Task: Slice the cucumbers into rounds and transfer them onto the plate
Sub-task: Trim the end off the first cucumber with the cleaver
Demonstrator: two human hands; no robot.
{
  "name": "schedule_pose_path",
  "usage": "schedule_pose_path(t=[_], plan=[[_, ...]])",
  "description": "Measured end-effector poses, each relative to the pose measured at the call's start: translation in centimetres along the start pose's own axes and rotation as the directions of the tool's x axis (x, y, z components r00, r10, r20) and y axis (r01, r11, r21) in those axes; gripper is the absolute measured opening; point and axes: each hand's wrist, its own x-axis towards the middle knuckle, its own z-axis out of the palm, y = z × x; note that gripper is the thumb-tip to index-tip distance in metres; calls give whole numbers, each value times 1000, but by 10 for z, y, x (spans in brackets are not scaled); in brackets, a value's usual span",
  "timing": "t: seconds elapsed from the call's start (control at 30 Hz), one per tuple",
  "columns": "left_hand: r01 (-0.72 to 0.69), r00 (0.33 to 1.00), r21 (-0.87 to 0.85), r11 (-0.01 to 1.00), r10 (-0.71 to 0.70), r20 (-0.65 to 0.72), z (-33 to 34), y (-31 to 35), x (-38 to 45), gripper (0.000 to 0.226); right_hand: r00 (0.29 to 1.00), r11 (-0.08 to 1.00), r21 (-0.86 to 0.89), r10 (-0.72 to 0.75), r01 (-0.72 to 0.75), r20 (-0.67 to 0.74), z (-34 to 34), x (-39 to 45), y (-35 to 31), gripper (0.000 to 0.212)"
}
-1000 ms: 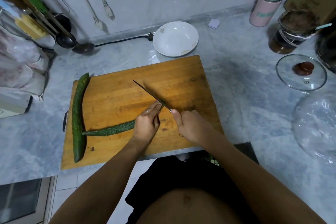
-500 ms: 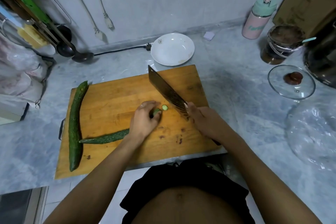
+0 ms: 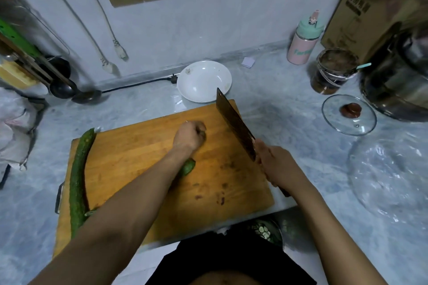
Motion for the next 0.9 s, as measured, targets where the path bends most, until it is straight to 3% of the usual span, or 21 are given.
schedule_pose_path(t=[0.33, 0.47, 0.6, 0.73, 0.9], plan=[[-93, 994, -49, 994, 90, -54, 15, 53, 68, 7, 984, 988, 111, 124, -110, -129, -22, 3, -2, 60], [-117, 990, -22, 993, 115, -84, 31, 50, 69, 19, 983, 989, 86, 134, -124, -128, -23, -1, 1, 62], [-119, 969, -158, 980, 80, -234, 33, 54, 58, 17, 985, 992, 71, 116, -108, -124, -22, -7, 3, 71], [-131, 927, -230, 964, 37, -374, 14, 12, 25, 20, 995, 996, 71, 51, -45, -82, -11, -8, 3, 73], [33, 893, -142, 989, -93, -440, -26, -81, -15, 18, 998, 998, -34, -56, 57, 31, 23, 3, -19, 61]])
